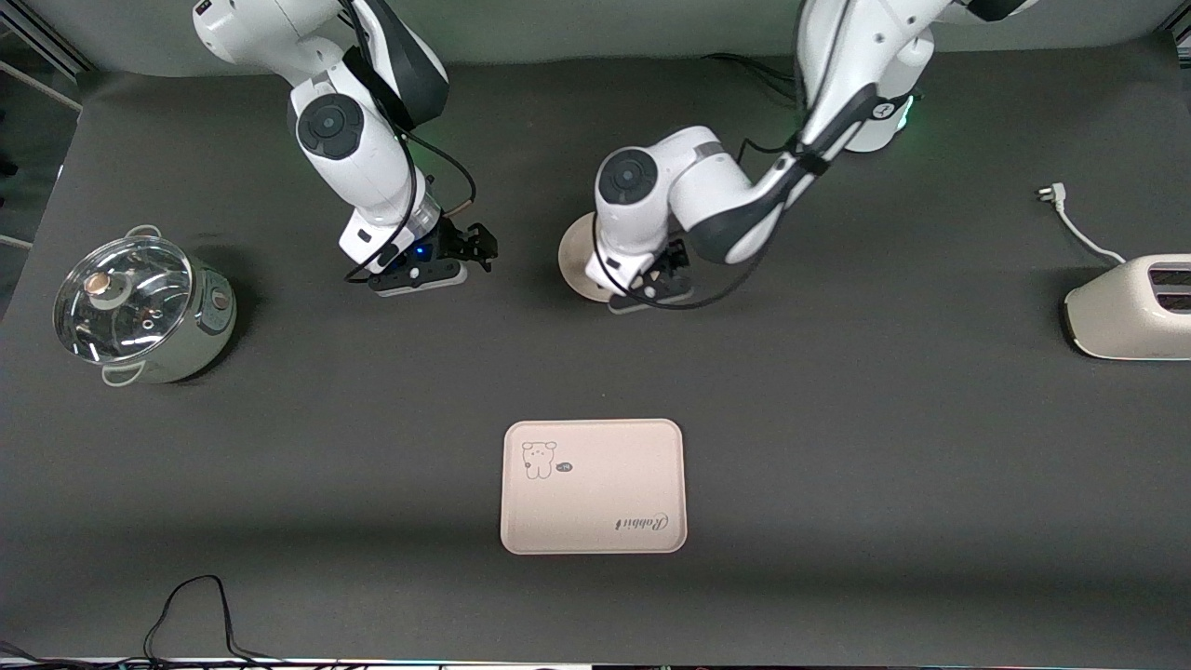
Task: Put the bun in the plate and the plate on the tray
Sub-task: 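Raise the left gripper back to rest while the right gripper reaches the plate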
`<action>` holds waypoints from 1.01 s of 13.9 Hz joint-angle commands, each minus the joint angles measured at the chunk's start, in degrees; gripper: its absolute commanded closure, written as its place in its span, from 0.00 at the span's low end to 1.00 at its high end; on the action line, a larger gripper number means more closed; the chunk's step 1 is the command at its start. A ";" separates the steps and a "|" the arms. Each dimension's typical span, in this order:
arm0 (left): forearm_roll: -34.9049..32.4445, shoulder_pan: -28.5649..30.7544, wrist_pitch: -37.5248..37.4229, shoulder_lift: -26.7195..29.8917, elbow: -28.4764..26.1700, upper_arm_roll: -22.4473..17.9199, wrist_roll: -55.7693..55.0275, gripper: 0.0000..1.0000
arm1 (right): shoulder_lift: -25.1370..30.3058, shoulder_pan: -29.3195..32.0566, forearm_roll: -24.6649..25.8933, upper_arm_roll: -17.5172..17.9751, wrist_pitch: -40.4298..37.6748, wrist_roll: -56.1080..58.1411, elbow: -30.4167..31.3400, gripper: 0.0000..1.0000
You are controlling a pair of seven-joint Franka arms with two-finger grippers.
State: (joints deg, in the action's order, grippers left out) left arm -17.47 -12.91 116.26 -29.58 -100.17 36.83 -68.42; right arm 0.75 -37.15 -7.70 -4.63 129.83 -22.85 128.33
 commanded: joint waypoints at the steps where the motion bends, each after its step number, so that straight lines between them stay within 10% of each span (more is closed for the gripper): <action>1: 4.80 2.88 -13.12 0.93 13.02 -2.96 11.16 0.00 | -0.75 -2.74 -2.66 -0.56 4.80 -1.05 2.09 0.00; 8: 15.09 2.45 -19.40 8.13 19.76 -31.96 42.72 0.00 | -7.68 -10.30 -2.93 -0.65 13.07 -8.08 2.10 0.00; 14: 14.13 13.87 -20.11 18.13 10.54 -35.07 53.47 0.00 | -16.38 -17.85 -2.93 -0.65 22.47 -14.04 2.10 0.00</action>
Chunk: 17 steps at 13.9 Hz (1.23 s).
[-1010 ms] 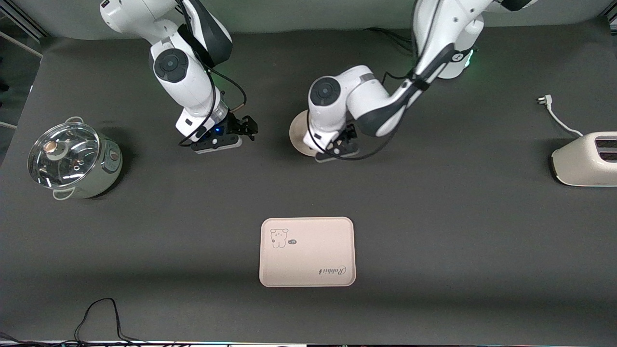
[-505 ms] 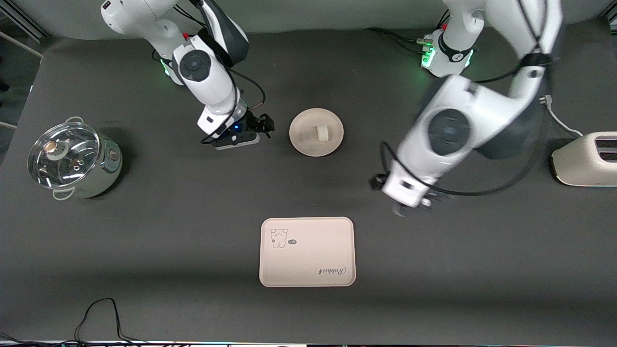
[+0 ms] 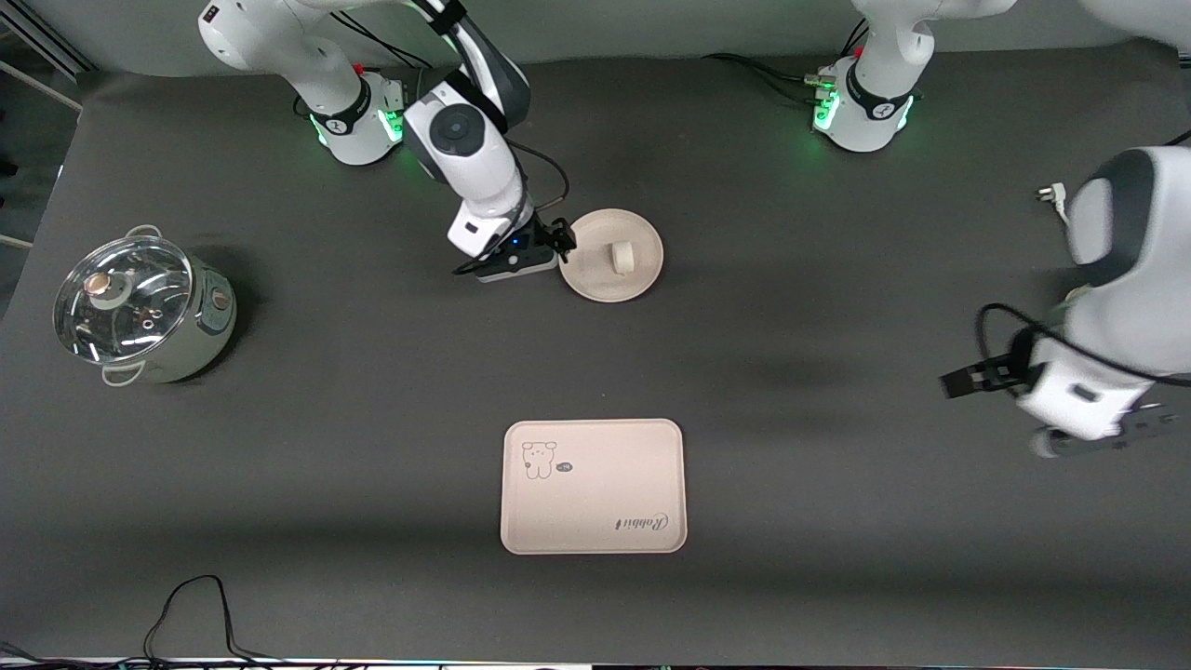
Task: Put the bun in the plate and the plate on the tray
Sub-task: 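Raise the left gripper back to rest while the right gripper reaches the plate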
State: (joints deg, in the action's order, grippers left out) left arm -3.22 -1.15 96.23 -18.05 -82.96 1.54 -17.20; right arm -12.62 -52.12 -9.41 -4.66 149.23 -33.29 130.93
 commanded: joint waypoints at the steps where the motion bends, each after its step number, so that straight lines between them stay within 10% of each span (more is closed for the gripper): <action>1: -0.82 3.59 0.27 9.50 -9.82 0.22 2.52 0.00 | -3.81 -3.86 -1.23 -0.62 4.21 -3.97 -0.41 0.00; 10: -0.65 7.30 -1.57 16.82 -15.93 2.33 3.23 0.00 | -8.91 -5.28 -1.14 -0.62 14.24 -4.06 3.19 0.05; 15: -0.56 7.21 -2.10 16.30 -14.69 2.33 3.31 0.00 | -10.84 -5.72 -1.23 -0.53 16.53 -4.15 3.19 0.27; 17: 2.06 7.04 -3.06 16.03 -14.69 2.33 2.96 0.00 | -11.11 -5.72 -1.23 -0.53 16.62 -4.24 3.10 0.56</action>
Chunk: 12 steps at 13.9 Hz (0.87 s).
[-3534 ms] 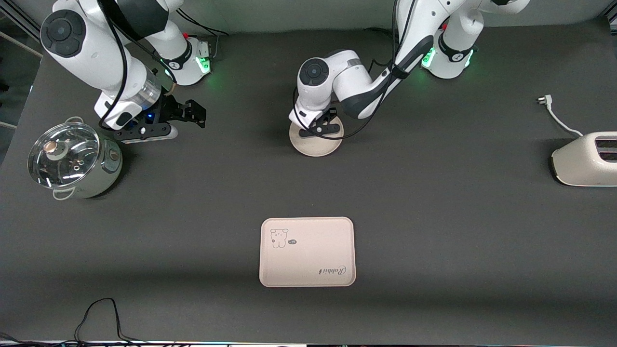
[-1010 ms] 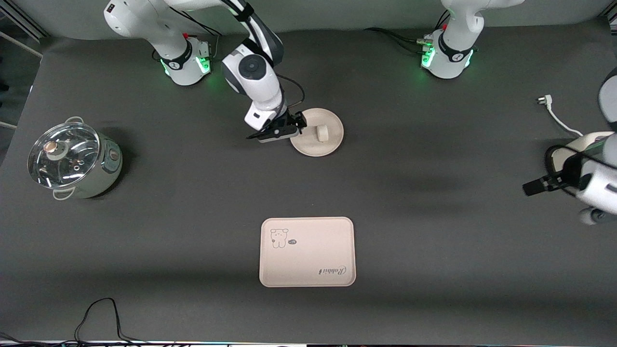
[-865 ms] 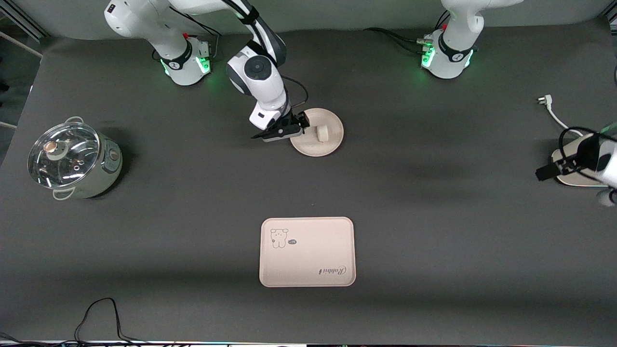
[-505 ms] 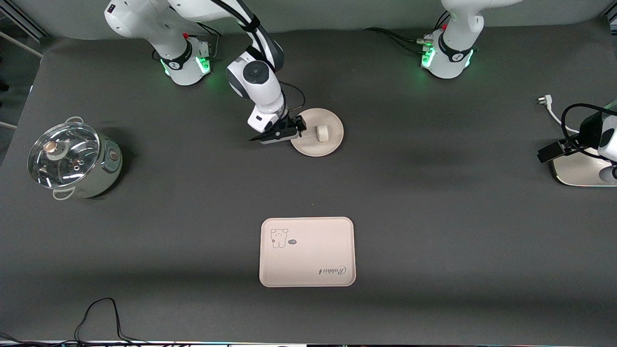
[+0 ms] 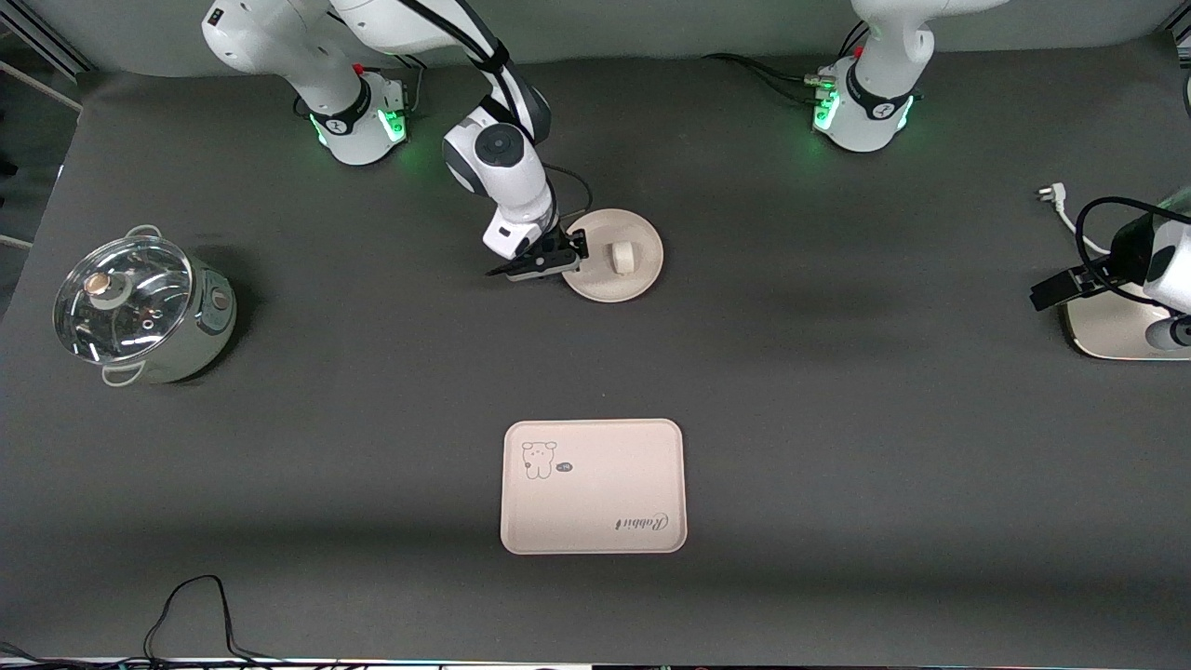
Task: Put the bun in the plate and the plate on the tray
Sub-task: 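Grip the plate rim with the right gripper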
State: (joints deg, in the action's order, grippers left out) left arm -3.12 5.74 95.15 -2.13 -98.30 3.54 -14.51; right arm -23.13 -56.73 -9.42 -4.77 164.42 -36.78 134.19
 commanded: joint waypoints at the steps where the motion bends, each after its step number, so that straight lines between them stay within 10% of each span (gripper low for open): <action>1: 3.72 0.15 -3.46 -0.07 0.74 0.33 0.18 0.00 | -0.60 -1.01 -1.22 -0.42 1.43 -0.75 -0.24 0.76; 3: 3.91 0.14 -3.74 0.10 0.83 0.33 0.18 0.00 | -0.60 -0.92 -1.22 -0.42 1.34 -0.84 -0.33 1.00; 12: 3.48 2.25 -2.69 -2.18 6.10 -1.96 0.53 0.00 | 7.74 1.53 -4.47 -3.83 -14.97 2.67 -7.17 1.00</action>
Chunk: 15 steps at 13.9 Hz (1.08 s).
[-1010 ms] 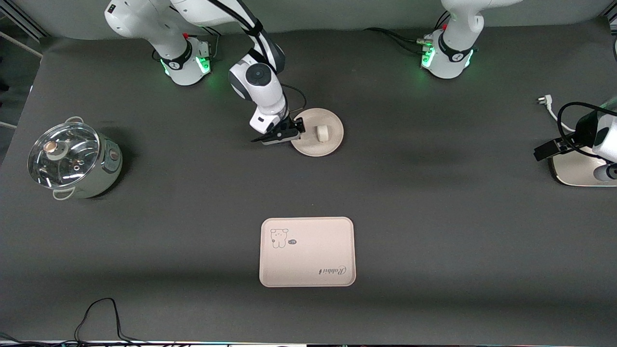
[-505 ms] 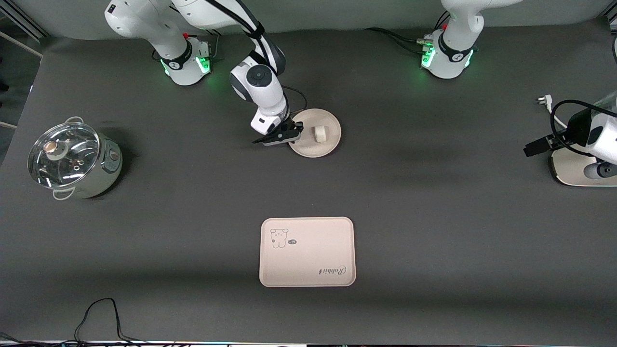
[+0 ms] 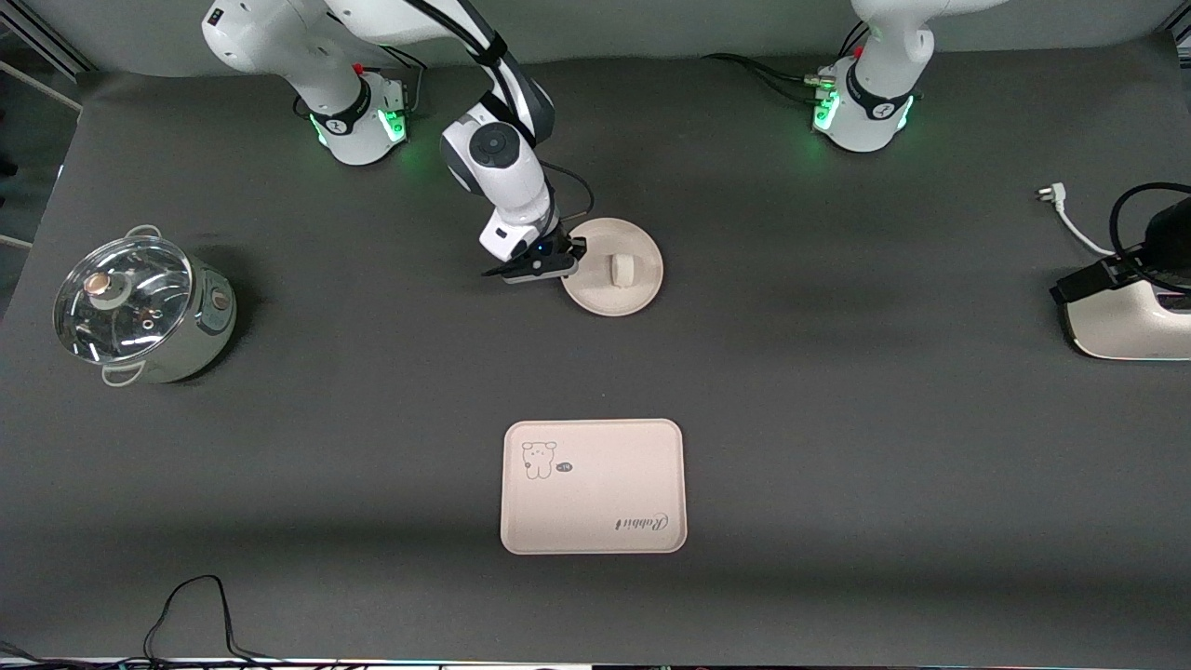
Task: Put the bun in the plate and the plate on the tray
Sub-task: 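Grip the plate rim with the right gripper, then carry the plate with the right gripper onto the bunny tray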
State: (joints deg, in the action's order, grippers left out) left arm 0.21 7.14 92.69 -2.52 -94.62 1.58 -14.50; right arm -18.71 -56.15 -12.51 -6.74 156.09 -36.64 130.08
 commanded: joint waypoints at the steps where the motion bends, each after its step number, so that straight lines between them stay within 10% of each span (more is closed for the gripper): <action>1: 0.14 2.43 0.03 -2.22 3.12 0.09 0.97 0.00 | 3.50 0.96 -1.38 -3.44 -9.72 2.97 -5.69 1.00; 8: -0.12 7.80 -4.63 -1.87 12.08 -0.79 14.76 0.00 | -0.88 9.55 -3.30 -7.06 -16.60 13.67 -23.70 1.00; 15: -2.40 1.58 -7.70 -4.51 11.65 -0.09 19.43 0.00 | -24.68 16.60 -15.88 -6.89 -16.70 22.75 -52.96 1.00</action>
State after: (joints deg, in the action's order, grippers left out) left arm -0.11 11.85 86.87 -6.73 -83.01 1.84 4.18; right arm -33.66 -40.28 -26.30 -13.82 140.58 -14.83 89.40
